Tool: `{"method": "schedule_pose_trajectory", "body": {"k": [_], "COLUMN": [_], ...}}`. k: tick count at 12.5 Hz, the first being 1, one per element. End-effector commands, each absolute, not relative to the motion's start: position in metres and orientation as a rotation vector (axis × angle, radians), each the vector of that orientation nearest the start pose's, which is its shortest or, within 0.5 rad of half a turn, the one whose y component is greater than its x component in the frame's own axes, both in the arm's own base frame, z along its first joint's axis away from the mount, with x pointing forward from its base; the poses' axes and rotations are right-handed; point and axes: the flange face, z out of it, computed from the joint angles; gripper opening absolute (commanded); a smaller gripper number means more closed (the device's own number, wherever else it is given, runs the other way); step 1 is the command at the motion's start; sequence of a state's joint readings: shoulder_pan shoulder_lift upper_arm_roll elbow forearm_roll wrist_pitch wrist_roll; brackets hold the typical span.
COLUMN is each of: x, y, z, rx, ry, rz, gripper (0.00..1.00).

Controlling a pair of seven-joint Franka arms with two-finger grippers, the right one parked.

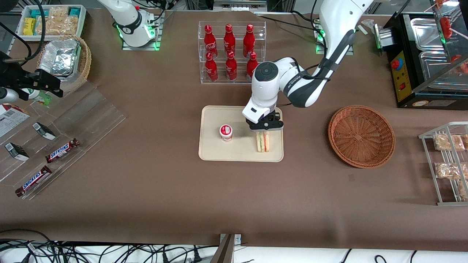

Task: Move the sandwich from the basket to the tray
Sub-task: 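Lower the sandwich onto the tray beside the red cup and open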

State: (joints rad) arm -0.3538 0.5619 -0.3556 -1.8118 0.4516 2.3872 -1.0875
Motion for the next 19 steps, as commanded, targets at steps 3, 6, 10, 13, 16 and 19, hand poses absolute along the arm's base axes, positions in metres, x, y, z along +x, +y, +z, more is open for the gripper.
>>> {"method": "schedule_pose_trajectory", "body": {"k": [3,6,10,13,16,19], "x": [0.506,0.504,0.502,0.500,0.501,0.510], "y": [-0.415,-0.414,-0.414,-0.412,-0.412,-0.407], "z": [0.248,0.246,0.243,0.241,0.243,0.271], "rx": [-3.102,-3.093,-3.077,-3.073,-3.073,-3.064], "ry": [-0.180,-0.160,-0.171,-0.172,-0.192,-0.289], "rz": [-0.263,-0.287,-0.316,-0.309,-0.312,-0.345], "gripper": [0.37,0.37,0.41,0.45,0.84,1.00]}}
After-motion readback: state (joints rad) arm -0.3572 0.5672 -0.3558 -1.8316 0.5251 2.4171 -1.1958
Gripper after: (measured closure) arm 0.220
